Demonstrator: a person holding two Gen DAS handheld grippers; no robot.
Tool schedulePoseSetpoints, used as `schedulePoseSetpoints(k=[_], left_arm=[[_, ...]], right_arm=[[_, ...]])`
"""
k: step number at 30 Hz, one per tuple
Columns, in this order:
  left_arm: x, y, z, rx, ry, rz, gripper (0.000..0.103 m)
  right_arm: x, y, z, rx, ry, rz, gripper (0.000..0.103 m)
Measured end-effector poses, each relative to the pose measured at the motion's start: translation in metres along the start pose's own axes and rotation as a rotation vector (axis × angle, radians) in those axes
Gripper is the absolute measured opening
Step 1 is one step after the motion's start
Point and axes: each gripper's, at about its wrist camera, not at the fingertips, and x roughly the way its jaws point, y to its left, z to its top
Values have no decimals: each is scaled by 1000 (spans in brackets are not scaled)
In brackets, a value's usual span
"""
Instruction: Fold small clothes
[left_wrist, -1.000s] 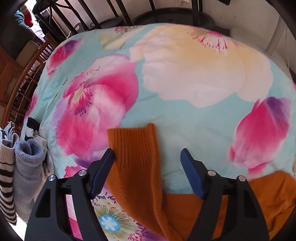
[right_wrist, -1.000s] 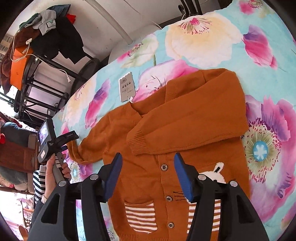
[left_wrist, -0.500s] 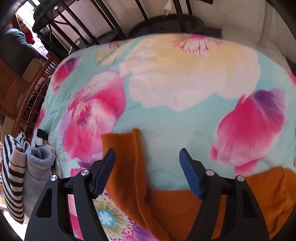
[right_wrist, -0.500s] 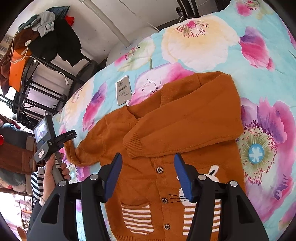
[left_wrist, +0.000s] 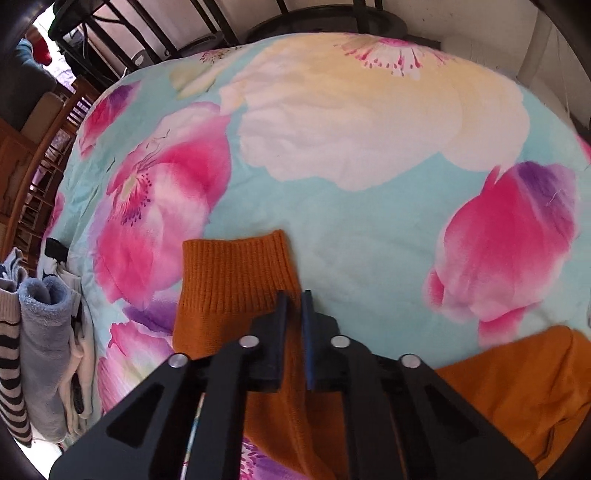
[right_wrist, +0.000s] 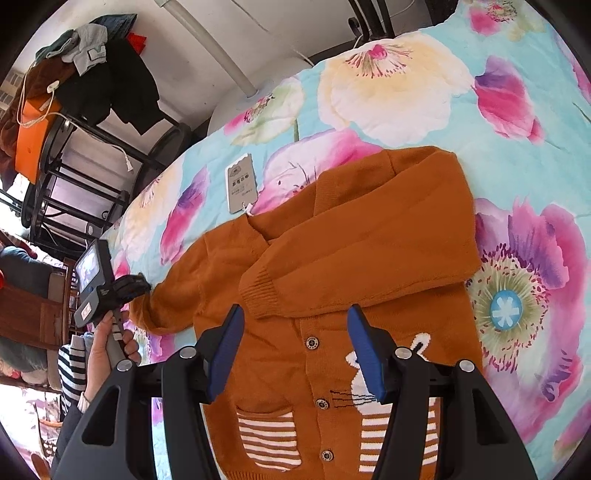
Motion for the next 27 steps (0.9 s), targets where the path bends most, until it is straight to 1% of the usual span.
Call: schedulePoseSetpoints(k=[3, 6, 9, 13, 16, 18, 19, 20, 21, 24, 25, 27], left_arm=[[-12, 12, -2, -16, -22, -37, 4], [-33, 28, -8, -35, -67, -82, 3], [-56, 52, -17, -87, -104, -200, 3], [-83, 73, -29, -145, -127, -318, 3], [-100, 85, -41, -187, -125, -392, 2], [-109, 87, -48, -195, -135, -427, 0], [-121, 84, -52, -185, -155, -454, 0], [-129, 81, -55, -171, -174, -465, 0], [-144, 72, -58, -138, -212, -481, 0], [-175, 48, -69, -50, -287, -528, 0], [-186, 35, -76, -8, -307, -559, 0], [-196, 14, -86, 62, -317, -601, 0]], right_arm=[[-5, -1, 2, 6, -18, 7, 58], [-12, 0, 4, 10, -39, 19, 58], [-21, 0, 5, 18, -57, 38, 58], [-37, -5, 6, 37, -85, 64, 58], [-48, -13, 7, 64, -106, 84, 58], [-55, -19, 7, 84, -116, 92, 58], [-58, -22, 8, 95, -117, 101, 58], [-59, -23, 7, 104, -119, 107, 58], [-62, -26, 7, 114, -119, 117, 58], [-66, -33, 6, 122, -125, 119, 58], [-67, -34, 6, 124, -126, 116, 58], [-67, -39, 6, 140, -125, 115, 58]])
